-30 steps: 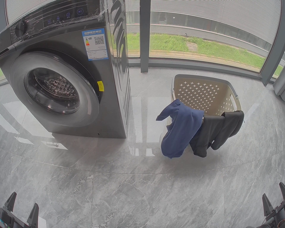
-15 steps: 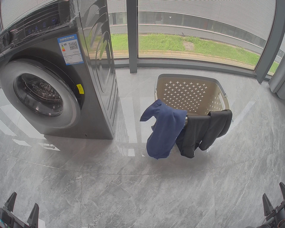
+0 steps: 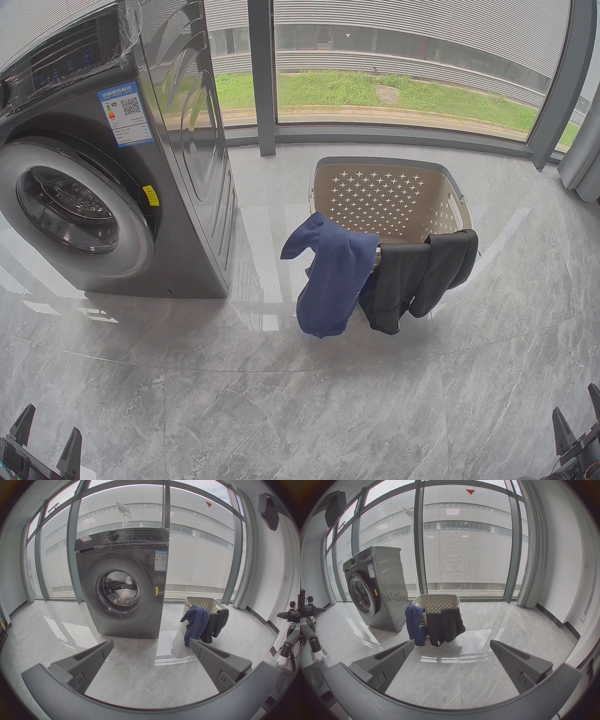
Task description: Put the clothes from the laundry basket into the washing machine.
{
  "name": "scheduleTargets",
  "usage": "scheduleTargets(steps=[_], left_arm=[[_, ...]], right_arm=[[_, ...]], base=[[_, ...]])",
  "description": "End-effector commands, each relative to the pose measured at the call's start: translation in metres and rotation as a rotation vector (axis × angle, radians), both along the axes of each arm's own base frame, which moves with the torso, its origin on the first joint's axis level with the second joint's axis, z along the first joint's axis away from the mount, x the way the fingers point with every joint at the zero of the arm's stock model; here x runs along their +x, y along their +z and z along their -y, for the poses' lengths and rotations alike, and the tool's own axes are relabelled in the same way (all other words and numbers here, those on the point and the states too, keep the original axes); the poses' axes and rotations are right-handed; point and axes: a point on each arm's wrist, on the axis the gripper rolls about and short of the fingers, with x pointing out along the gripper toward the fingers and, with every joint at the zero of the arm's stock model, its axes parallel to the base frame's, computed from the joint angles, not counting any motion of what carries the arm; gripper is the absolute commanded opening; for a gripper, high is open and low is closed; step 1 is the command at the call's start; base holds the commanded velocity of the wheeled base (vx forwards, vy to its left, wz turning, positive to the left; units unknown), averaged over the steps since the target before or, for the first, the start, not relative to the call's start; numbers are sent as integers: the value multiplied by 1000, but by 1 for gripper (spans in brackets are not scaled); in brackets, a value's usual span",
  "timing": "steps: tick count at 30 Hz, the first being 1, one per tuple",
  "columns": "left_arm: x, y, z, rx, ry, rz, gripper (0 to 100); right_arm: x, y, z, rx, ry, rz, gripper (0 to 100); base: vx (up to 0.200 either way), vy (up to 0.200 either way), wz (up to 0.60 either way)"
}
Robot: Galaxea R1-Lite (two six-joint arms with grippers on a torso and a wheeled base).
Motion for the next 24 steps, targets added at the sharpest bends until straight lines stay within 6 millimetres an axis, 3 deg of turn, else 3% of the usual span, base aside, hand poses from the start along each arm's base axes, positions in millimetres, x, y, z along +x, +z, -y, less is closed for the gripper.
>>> scheduleTargets(steps=[1,10,24], left_arm=[[0,-5,0,0,0,-2,100],[0,-5,0,0,-1,-3,100],[0,-5,0,0,0,-2,100]], right_arm=[[0,-5,0,0,0,-1,100],[0,-5,0,0,0,-1,100],[0,-5,0,0,0,-1,100]], base=[[0,0,0],[0,0,0],[0,-200,0]])
